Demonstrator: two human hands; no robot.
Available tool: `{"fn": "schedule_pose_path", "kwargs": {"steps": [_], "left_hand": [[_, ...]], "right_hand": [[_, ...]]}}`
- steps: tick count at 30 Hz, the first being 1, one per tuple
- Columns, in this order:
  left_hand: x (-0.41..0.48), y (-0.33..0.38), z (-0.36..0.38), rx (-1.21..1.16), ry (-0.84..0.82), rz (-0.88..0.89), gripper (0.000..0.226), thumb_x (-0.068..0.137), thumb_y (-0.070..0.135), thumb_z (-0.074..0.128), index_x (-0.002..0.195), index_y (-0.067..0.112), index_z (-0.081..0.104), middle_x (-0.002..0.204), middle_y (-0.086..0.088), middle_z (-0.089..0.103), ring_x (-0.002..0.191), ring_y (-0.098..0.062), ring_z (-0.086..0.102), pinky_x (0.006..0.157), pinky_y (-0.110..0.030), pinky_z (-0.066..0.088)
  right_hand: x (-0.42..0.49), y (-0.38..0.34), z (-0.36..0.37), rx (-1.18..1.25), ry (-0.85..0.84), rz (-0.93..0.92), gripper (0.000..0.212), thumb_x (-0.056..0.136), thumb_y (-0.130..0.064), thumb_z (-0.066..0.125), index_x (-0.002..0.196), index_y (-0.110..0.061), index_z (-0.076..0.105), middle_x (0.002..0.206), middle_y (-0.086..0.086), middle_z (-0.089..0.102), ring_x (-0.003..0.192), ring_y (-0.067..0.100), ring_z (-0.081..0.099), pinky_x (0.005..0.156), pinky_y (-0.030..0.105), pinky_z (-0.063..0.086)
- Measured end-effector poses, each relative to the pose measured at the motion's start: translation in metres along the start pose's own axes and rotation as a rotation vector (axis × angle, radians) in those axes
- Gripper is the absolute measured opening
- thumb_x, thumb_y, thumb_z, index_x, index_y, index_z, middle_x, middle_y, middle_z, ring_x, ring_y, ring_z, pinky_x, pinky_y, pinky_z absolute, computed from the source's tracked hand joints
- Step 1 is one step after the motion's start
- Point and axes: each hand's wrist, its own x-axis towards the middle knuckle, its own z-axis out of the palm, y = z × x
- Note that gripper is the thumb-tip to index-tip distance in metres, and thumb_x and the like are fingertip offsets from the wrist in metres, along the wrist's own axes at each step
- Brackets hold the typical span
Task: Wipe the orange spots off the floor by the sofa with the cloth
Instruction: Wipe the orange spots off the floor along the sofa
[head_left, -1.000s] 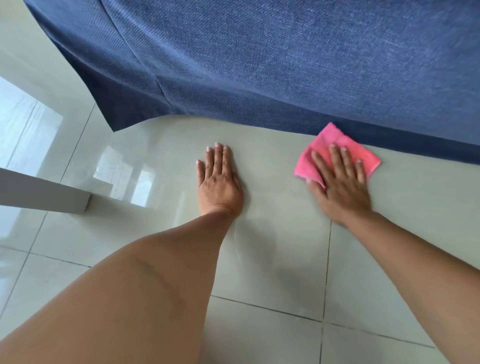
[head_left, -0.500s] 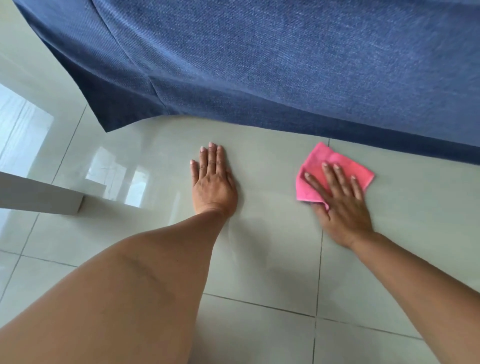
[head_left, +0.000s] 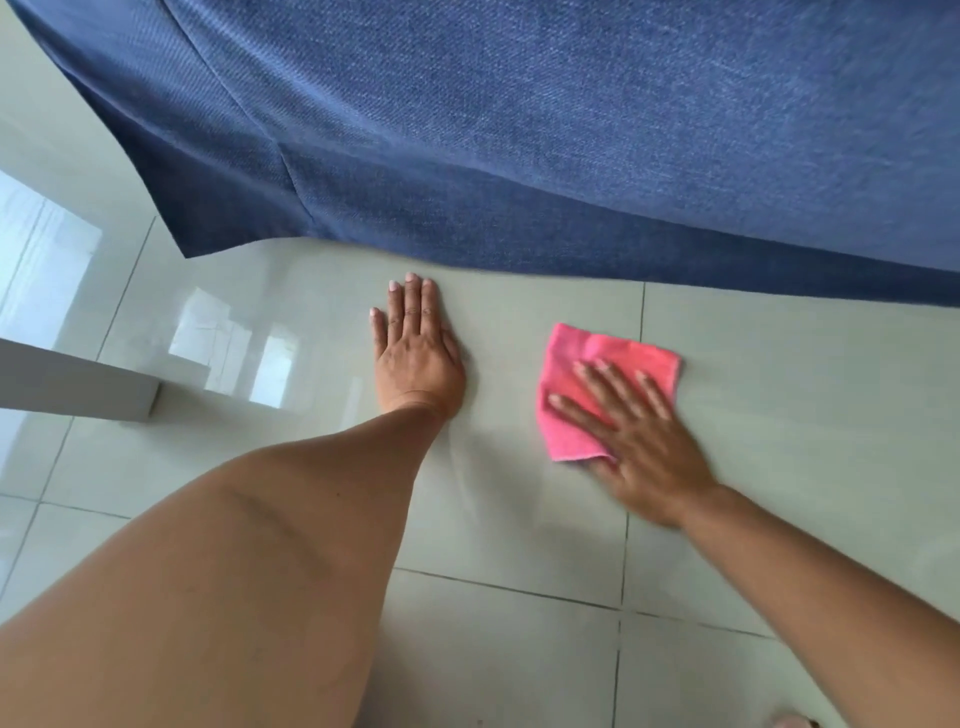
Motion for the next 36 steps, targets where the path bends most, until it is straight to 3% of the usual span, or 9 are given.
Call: {"fn": "schedule_pose_path", "kwargs": {"steps": [5,7,14,18,22,24,31,33,36], "left_hand": [[0.001,0.009,0.003,0.049,-0.038,-0.055,0.060,0.099,0.025,0.016,0.157,0.012,0.005,0.166,-0.003,0.000,0.152,-0.023,-0.006,0.123,-0.045,-0.006],[0.002,0.025,0.004,0.053,-0.052,-0.136,0.063,0.097,0.023,0.020,0.157,0.011,0.004,0.166,-0.007,-0.003,0.152,-0.029,-0.009,0.122,-0.048,-0.007],[-0.005,0.103,0.012,-0.047,-0.073,0.087,0.070,0.091,0.020,0.035,0.157,0.015,0.012,0.166,-0.009,-0.001,0.152,-0.028,-0.005,0.122,-0.048,-0.004],[-0.009,0.142,0.022,-0.002,-0.098,0.234,0.063,0.099,0.030,0.028,0.157,0.018,0.009,0.165,-0.008,-0.006,0.152,-0.027,-0.009,0.123,-0.047,-0.004],[-0.019,0.181,0.037,0.031,-0.128,0.388,0.060,0.102,0.036,0.018,0.157,0.015,0.008,0.166,-0.007,-0.004,0.152,-0.027,-0.009,0.123,-0.048,-0.002],[-0.026,0.196,0.047,0.038,-0.155,0.421,0.060,0.103,0.035,0.016,0.157,0.014,0.006,0.166,-0.006,-0.004,0.152,-0.026,-0.009,0.123,-0.048,-0.003],[-0.029,0.201,0.060,0.109,-0.121,0.418,0.062,0.100,0.038,0.013,0.158,0.016,0.005,0.166,-0.005,-0.001,0.152,-0.027,-0.007,0.122,-0.050,-0.004],[-0.032,0.201,0.060,0.124,-0.109,0.416,0.061,0.101,0.035,0.011,0.158,0.015,0.003,0.166,-0.005,-0.002,0.152,-0.027,-0.008,0.122,-0.050,-0.003],[-0.034,0.204,0.059,0.157,-0.104,0.412,0.062,0.100,0.035,0.010,0.157,0.014,0.003,0.166,-0.007,-0.003,0.152,-0.028,-0.008,0.122,-0.050,-0.004]], "right_hand": [[0.021,0.053,-0.005,0.135,0.107,0.670,0.062,0.093,-0.046,0.012,0.153,-0.038,-0.001,0.165,0.002,-0.002,0.151,0.023,-0.003,0.120,0.052,0.002],[0.061,0.035,-0.010,0.201,0.126,0.783,0.064,0.092,-0.046,0.011,0.154,-0.034,0.000,0.165,0.004,-0.003,0.151,0.025,-0.005,0.120,0.051,-0.001],[-0.014,0.018,0.009,0.055,0.090,0.153,0.061,0.095,-0.046,0.030,0.154,-0.035,0.018,0.164,0.000,0.011,0.151,0.023,0.007,0.120,0.051,0.009],[-0.093,0.113,0.013,0.120,0.112,0.660,0.062,0.092,-0.045,0.018,0.153,-0.038,0.006,0.164,0.001,0.009,0.151,0.023,0.006,0.121,0.049,0.007],[-0.049,0.152,-0.002,0.285,0.154,1.132,0.060,0.097,-0.045,0.014,0.155,-0.033,0.002,0.165,0.004,-0.003,0.151,0.025,-0.006,0.120,0.052,-0.001],[-0.016,0.142,-0.005,0.259,0.156,1.068,0.059,0.100,-0.042,0.020,0.155,-0.033,0.001,0.165,0.005,-0.004,0.151,0.026,-0.007,0.120,0.052,-0.002],[-0.076,0.118,0.012,0.030,0.107,0.261,0.059,0.095,-0.042,0.027,0.153,-0.037,0.020,0.164,0.001,0.013,0.151,0.022,0.008,0.121,0.049,0.008],[-0.121,0.154,0.017,0.039,0.092,0.401,0.060,0.093,-0.043,0.024,0.153,-0.038,0.016,0.164,0.000,0.013,0.151,0.022,0.007,0.120,0.049,0.010],[-0.149,0.207,0.018,0.186,0.126,0.930,0.061,0.092,-0.047,0.012,0.152,-0.039,0.005,0.165,0.000,0.004,0.151,0.021,0.000,0.120,0.050,0.005]]}}
